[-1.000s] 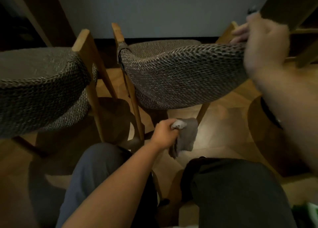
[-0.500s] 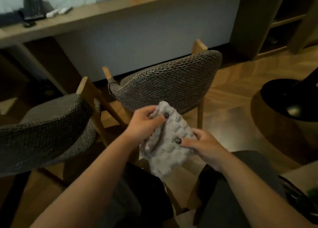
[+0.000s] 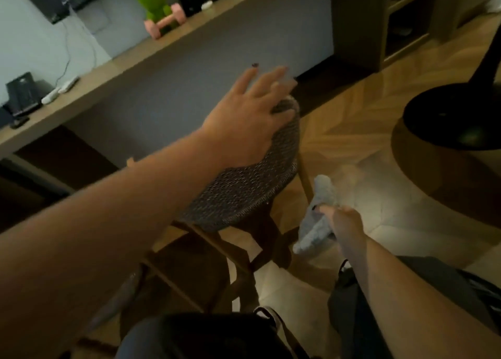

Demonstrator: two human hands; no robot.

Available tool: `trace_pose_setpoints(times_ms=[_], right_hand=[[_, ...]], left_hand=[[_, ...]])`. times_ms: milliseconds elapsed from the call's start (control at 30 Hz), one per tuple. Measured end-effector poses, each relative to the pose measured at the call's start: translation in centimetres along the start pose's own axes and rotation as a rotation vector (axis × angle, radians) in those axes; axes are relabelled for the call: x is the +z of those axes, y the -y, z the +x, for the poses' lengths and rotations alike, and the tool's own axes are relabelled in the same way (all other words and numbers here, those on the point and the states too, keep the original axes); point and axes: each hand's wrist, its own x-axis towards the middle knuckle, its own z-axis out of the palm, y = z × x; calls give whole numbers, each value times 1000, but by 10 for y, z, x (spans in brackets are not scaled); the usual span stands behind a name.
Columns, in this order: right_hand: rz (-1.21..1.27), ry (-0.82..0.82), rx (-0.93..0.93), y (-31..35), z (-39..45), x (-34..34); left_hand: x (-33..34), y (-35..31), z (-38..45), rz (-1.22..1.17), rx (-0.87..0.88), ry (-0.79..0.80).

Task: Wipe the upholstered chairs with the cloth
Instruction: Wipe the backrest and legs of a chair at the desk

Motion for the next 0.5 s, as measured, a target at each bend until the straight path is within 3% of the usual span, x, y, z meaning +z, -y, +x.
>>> trace_pose_setpoints(times_ms=[67, 133, 267, 500], right_hand=[[40, -5, 8, 3, 18, 11], [59, -39, -12, 6, 36, 25], [26, -110, -74, 17, 77, 44], [-55, -125, -262, 19, 153, 82]], left_hand=[[7, 11, 18, -13, -57, 251], [19, 9, 30, 8, -84, 364], [49, -18, 51, 334, -13, 345], [80, -33, 114, 590, 133, 430]])
